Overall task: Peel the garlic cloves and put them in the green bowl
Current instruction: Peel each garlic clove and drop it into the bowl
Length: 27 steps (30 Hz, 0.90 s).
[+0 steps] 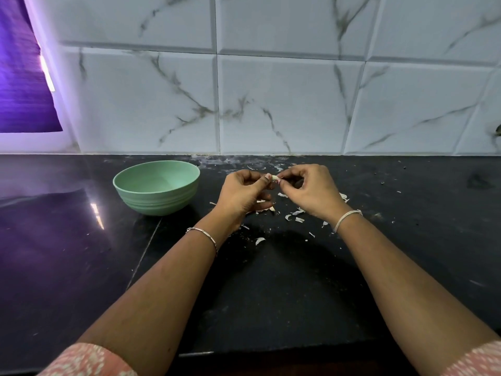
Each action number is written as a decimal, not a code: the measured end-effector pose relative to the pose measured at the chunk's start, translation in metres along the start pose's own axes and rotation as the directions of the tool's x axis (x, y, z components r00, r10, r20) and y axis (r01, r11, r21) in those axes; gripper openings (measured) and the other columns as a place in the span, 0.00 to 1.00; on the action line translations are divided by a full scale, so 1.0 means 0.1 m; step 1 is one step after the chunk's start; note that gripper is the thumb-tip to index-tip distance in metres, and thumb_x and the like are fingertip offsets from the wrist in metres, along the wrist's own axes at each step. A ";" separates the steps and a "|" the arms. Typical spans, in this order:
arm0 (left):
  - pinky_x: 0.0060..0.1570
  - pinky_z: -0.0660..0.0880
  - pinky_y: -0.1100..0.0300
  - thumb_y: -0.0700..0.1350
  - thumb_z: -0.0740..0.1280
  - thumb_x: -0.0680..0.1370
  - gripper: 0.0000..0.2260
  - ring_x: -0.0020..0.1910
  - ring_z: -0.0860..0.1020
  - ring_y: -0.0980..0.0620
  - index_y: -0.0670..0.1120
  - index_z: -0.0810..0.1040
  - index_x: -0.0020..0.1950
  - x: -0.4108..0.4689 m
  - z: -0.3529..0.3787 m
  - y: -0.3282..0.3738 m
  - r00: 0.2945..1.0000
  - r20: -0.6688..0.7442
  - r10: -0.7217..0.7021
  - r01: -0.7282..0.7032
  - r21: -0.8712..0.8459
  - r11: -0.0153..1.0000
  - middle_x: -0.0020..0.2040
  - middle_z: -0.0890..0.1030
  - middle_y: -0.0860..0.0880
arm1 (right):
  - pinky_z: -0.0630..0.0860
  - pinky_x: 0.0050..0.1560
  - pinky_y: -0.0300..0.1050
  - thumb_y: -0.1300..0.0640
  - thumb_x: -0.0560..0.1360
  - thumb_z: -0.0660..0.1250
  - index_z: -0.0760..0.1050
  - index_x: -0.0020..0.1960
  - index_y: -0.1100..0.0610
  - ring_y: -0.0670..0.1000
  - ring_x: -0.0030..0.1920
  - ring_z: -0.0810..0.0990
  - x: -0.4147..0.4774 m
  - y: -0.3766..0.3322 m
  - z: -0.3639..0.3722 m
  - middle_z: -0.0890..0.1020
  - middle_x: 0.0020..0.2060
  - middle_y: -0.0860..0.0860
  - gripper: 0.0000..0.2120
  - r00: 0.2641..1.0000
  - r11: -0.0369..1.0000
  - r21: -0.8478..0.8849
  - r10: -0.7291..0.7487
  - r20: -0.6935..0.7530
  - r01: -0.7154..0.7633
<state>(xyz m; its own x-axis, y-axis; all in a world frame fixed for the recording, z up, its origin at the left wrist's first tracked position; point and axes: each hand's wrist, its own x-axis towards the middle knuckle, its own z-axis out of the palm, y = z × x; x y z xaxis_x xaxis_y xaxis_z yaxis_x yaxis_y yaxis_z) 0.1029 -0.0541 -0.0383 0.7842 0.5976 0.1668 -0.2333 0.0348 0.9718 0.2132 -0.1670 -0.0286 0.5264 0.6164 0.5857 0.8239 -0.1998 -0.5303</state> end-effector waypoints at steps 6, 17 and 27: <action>0.35 0.82 0.55 0.40 0.72 0.76 0.04 0.29 0.80 0.55 0.43 0.82 0.50 0.03 0.03 -0.04 0.963 -0.016 0.268 -0.231 0.457 0.859 0.37 0.81 0.49 | 0.76 0.43 0.42 0.56 0.72 0.70 0.85 0.46 0.54 0.47 0.37 0.80 -0.01 -0.03 0.03 0.84 0.35 0.49 0.06 1.000 0.997 -0.075 -0.012 -0.020 0.010; 0.32 0.81 0.59 0.36 0.72 0.75 0.02 0.29 0.78 0.55 0.41 0.80 0.43 0.05 -0.05 -0.03 0.987 -0.050 0.150 -0.143 0.125 0.982 0.37 0.80 0.45 | 0.77 0.46 0.46 0.59 0.75 0.68 0.83 0.49 0.55 0.51 0.41 0.81 -0.01 -0.08 0.07 0.85 0.39 0.51 0.06 1.000 0.994 -0.112 -0.016 0.000 0.016; 0.33 0.80 0.61 0.35 0.66 0.79 0.02 0.30 0.76 0.57 0.39 0.78 0.50 0.06 -0.06 -0.03 0.997 0.050 0.064 -0.068 0.072 0.995 0.40 0.78 0.46 | 0.72 0.40 0.38 0.57 0.73 0.69 0.83 0.44 0.52 0.43 0.34 0.76 -0.01 -0.07 0.07 0.78 0.31 0.42 0.04 0.998 0.997 -0.053 0.058 -0.001 -0.058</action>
<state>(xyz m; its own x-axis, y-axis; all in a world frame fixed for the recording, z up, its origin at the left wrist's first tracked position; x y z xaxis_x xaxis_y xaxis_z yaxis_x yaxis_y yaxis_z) 0.1047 -0.0460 -0.0411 0.7953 0.5579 0.2370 -0.2439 -0.0635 0.9677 0.2055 -0.1609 -0.0304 0.5732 0.6032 0.5547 0.8022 -0.2749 -0.5300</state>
